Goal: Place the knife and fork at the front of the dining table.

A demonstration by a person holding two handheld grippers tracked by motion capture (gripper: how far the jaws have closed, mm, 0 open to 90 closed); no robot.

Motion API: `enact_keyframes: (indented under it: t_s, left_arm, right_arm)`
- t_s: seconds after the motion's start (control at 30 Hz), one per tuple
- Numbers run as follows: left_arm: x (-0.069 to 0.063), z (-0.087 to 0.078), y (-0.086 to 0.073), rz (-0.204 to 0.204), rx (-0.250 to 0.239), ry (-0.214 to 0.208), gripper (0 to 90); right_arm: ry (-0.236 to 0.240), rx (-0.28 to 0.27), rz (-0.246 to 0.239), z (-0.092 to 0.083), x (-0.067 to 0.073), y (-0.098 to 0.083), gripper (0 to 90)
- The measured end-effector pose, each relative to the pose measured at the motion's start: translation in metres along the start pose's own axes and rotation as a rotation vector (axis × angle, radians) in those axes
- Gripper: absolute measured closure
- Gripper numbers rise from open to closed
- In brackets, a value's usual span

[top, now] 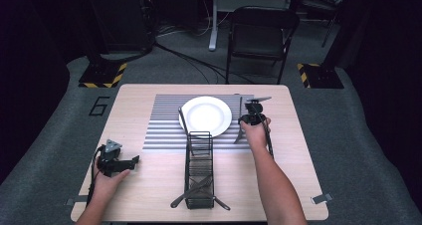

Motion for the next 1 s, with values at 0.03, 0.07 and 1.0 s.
enact_keyframes:
  t_s: [0.03, 0.07, 1.0]
  left_arm:
    - [0.000, 0.000, 0.000, 0.000, 0.000, 0.000, 12.7]
    - [0.000, 0.000, 0.000, -0.001, -0.004, 0.001, 12.7]
    - [0.000, 0.000, 0.000, 0.003, -0.001, -0.002, 12.9]
  right_arm:
    - [-0.007, 0.006, 0.003, 0.001, 0.000, -0.001, 87.4]
    - [-0.024, 0.009, -0.001, 0.004, -0.002, -0.002, 87.4]
    - [-0.108, 0.014, 0.125, 0.020, -0.010, -0.006, 87.4]
Point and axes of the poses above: each handheld gripper's, and its own axes: z roughly forward along the jaws, y roughly out of its top, x roughly to its left, the point moved 6 cm from there along z, roughly forward along the jaws, and after that the axes turned 4 degrees about -x, right-handed, at the moved point
